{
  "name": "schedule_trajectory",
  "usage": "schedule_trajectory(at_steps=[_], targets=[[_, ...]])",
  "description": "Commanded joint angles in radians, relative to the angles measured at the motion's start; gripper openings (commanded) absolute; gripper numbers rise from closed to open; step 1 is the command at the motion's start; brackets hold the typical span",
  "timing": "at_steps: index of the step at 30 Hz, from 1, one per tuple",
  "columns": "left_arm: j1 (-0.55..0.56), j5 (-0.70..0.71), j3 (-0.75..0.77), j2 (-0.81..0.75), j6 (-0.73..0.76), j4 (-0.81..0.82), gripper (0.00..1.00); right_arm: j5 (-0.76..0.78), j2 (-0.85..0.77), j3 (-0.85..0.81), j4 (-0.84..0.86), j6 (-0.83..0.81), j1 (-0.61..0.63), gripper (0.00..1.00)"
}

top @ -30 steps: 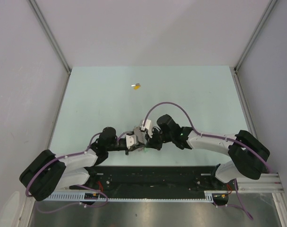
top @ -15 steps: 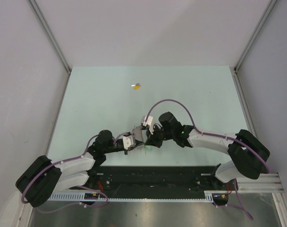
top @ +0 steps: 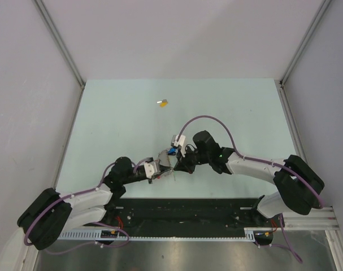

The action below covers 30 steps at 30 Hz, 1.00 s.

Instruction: Put the keys on the keyring

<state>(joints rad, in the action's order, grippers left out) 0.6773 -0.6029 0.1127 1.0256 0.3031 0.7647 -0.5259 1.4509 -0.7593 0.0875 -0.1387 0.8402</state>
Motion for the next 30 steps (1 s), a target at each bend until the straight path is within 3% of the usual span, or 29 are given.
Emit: schedule_trajectory(at_steps=[1, 17, 23, 27, 30], targets=[[-0.004, -0.018, -0.018, -0.019, -0.033, 0.087, 0.0, 0.043, -0.041, 0.005, 0.049, -0.007, -0.027, 0.0], [-0.021, 0.118, -0.054, -0.051, -0.075, 0.147, 0.0, 0.152, -0.142, 0.026, -0.034, -0.013, -0.03, 0.0], [-0.021, 0.163, -0.047, -0.025, -0.101, 0.162, 0.0, 0.079, -0.239, 0.043, -0.008, 0.017, -0.026, 0.0], [-0.021, 0.158, -0.065, -0.071, -0.107, 0.173, 0.0, 0.148, -0.273, 0.043, -0.067, 0.045, -0.029, 0.0], [-0.022, 0.158, -0.085, -0.116, -0.107, 0.179, 0.0, 0.291, -0.284, 0.038, -0.167, 0.134, -0.045, 0.0]])
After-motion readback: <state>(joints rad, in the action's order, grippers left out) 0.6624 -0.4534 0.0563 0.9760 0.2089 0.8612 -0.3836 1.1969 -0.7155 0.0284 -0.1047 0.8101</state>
